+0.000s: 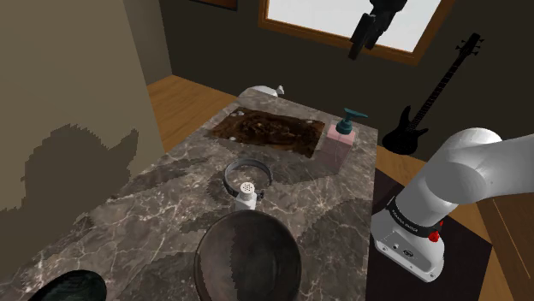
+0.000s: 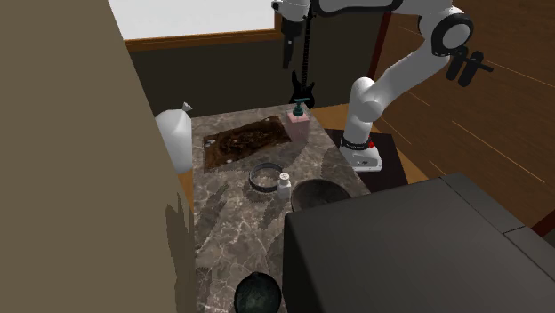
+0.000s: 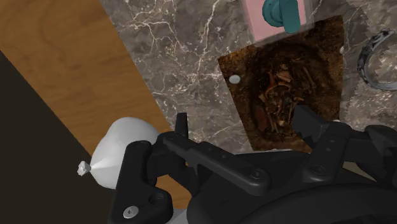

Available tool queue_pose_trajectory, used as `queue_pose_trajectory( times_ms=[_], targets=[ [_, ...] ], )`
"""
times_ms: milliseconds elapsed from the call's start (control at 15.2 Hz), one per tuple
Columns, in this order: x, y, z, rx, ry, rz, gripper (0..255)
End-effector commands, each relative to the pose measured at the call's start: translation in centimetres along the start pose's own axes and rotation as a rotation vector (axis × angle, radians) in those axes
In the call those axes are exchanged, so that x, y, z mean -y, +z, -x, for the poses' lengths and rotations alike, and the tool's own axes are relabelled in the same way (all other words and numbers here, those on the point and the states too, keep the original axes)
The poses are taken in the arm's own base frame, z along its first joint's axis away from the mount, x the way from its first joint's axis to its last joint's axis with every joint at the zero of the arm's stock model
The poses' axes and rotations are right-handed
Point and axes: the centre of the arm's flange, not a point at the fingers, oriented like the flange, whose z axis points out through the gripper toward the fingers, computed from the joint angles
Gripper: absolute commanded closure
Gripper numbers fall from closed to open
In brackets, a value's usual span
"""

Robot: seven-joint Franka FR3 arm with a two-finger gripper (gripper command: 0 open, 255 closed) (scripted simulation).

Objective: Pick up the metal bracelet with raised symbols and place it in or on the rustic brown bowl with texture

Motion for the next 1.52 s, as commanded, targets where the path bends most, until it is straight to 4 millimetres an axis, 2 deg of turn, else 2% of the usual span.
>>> queue_pose_trajectory(
  times_ms=[0, 1452],
  targets=[
    [0.0, 0.0, 0.0, 0.000, 0.000, 0.000, 0],
    [21.9, 17.5, -2.3, 0.046, -0.041, -0.080, 0]
  ],
)
